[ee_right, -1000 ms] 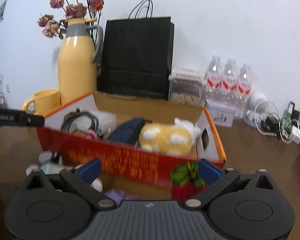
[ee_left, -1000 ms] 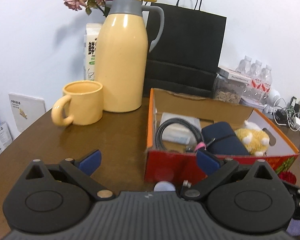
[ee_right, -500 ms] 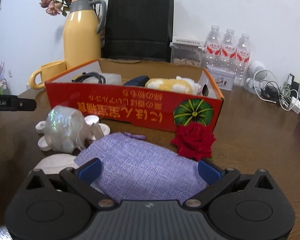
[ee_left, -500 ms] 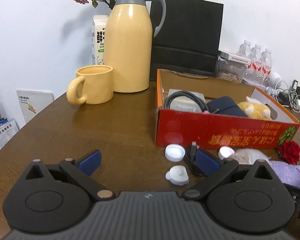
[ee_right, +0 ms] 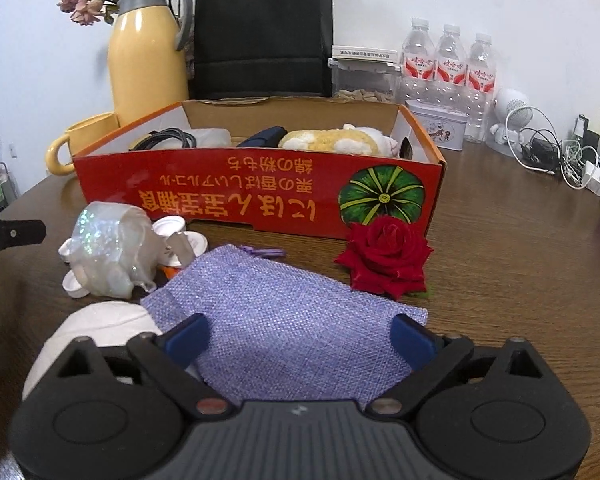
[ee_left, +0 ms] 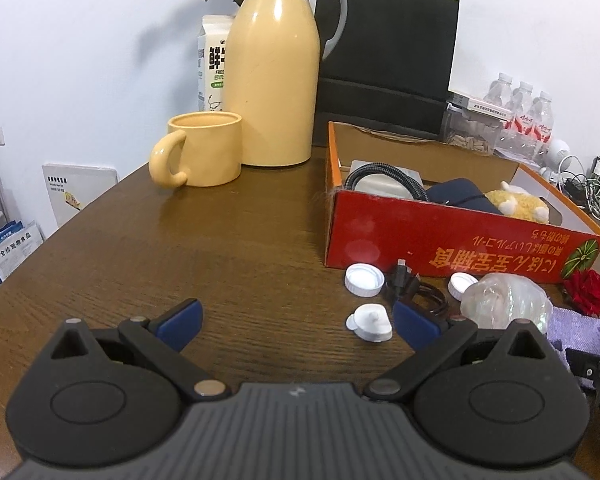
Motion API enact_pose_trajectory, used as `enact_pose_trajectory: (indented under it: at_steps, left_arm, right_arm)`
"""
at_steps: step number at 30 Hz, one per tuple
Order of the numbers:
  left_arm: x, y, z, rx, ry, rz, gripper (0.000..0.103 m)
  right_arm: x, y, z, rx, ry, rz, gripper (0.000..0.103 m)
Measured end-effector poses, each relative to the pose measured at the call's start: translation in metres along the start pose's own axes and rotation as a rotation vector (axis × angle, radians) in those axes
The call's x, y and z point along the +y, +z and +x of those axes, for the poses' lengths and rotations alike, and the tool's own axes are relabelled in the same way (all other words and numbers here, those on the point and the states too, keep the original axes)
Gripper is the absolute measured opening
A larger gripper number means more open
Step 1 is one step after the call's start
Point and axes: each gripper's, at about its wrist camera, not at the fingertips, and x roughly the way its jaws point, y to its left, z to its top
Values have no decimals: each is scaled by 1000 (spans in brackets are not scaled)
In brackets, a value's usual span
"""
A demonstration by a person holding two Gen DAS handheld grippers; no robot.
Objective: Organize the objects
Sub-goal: 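Withdraw both grippers from the box toward the remaining table items, then move the right gripper onto the lavender cloth pouch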
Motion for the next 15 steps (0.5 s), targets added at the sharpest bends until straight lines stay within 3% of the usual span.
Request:
enact_pose_trajectory:
  at_steps: [6,12,15]
  left_arm:
    - [2,-1,0,4,8,-6,103]
    - [1,-3,-1,7,15,-4,103]
    - [2,-4,-2,6,18,-4,103]
  right_arm:
    - [4,-2,-5,-15,17,-16,80]
    - [10,-5,-11,-32,42,-35,57]
    - [11,-6,-13,-40,50,-37,39]
